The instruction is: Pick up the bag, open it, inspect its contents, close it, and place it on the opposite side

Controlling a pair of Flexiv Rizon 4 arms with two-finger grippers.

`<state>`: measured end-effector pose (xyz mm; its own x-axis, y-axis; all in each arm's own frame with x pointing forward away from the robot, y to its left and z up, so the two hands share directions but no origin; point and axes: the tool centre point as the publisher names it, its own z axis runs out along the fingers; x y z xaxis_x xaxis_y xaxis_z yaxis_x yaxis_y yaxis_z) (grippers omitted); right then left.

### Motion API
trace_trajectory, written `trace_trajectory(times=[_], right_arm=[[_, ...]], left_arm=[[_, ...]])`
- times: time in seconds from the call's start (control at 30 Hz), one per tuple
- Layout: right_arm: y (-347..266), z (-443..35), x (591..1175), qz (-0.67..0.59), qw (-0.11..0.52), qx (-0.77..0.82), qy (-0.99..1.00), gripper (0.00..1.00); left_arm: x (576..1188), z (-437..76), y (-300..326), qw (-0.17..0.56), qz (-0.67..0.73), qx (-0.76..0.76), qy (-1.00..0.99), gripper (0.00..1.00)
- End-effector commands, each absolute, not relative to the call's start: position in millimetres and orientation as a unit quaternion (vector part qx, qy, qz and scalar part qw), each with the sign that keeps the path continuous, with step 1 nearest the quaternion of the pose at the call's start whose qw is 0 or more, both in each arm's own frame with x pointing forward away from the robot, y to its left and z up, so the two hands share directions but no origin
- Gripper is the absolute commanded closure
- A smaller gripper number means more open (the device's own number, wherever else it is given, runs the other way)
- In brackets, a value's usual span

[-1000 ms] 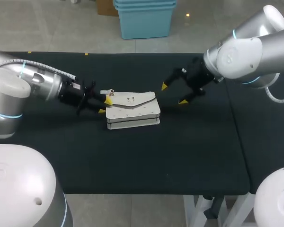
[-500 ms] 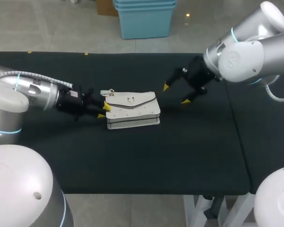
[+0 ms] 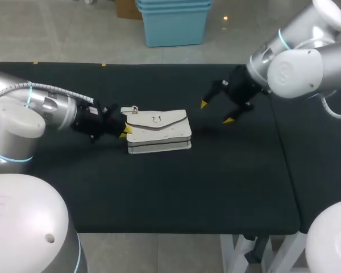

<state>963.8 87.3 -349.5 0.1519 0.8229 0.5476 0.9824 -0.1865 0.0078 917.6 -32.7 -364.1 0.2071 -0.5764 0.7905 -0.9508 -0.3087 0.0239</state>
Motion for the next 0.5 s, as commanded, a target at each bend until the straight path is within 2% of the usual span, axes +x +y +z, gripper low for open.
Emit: trace_trajectory(times=[0.03, 0.1, 0.2, 0.5], right_arm=[[82.8, -340.9, 964.8, -0.200, 0.193, -0.725, -0.630, 0.00], [82.8, -340.9, 964.8, -0.200, 0.193, -0.725, -0.630, 0.00], [82.8, -340.9, 964.8, -0.200, 0.193, -0.725, -0.630, 0.00], [82.8, -340.9, 964.8, -0.200, 0.193, -0.725, -0.630, 0.00]], left_arm=[[934.4, -365.5, -15.3, 0.289, 0.331, 0.716, -0.542, 1.00], [943.1, -364.5, -9.4, 0.296, 0.302, 0.703, -0.572, 1.00], [960.6, -365.2, 0.6, 0.268, 0.263, 0.716, -0.588, 1.00], [960.6, -365.2, 0.6, 0.268, 0.263, 0.716, -0.588, 1.00]])
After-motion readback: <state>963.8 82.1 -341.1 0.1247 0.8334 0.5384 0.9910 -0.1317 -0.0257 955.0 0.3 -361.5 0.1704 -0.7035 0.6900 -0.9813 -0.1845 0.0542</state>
